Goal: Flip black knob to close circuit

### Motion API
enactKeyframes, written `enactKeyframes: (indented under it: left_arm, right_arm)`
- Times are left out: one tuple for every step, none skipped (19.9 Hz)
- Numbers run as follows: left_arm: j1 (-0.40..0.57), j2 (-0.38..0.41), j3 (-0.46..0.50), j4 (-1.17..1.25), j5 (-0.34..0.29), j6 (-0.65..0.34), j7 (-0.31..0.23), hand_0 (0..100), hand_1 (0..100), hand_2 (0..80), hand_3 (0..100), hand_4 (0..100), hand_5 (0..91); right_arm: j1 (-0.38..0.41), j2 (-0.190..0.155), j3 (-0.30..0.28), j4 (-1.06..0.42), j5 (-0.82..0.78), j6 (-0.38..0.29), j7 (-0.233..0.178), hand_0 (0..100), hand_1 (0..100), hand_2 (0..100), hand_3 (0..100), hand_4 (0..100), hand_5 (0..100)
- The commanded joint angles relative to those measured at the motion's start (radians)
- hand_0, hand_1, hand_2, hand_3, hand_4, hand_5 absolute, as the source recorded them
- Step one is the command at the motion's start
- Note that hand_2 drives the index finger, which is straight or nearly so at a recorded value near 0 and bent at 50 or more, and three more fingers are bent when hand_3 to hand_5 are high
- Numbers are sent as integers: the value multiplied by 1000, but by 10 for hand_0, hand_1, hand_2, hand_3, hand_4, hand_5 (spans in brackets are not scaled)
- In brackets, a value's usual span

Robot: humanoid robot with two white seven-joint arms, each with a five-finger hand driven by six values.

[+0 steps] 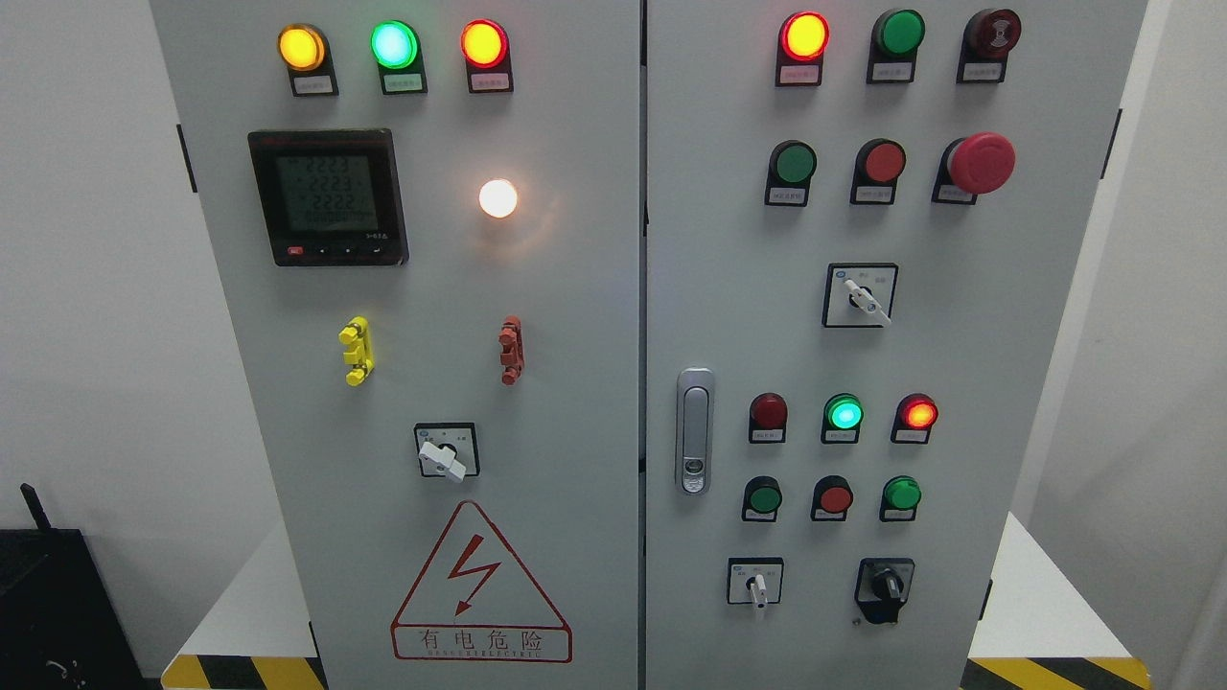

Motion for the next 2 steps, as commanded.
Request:
enactKeyframes:
  left_arm:
    - [0,0,11,0,8,0,0,0,0,0,49,24,0]
    - [0,0,11,0,8,0,0,0,0,0,49,24,0]
  right_arm:
    - [12,5,-6,-10,-16,1,1,0,0,0,73,68,0]
    - [12,5,-6,-8,-16,1,1,0,0,0,74,70,0]
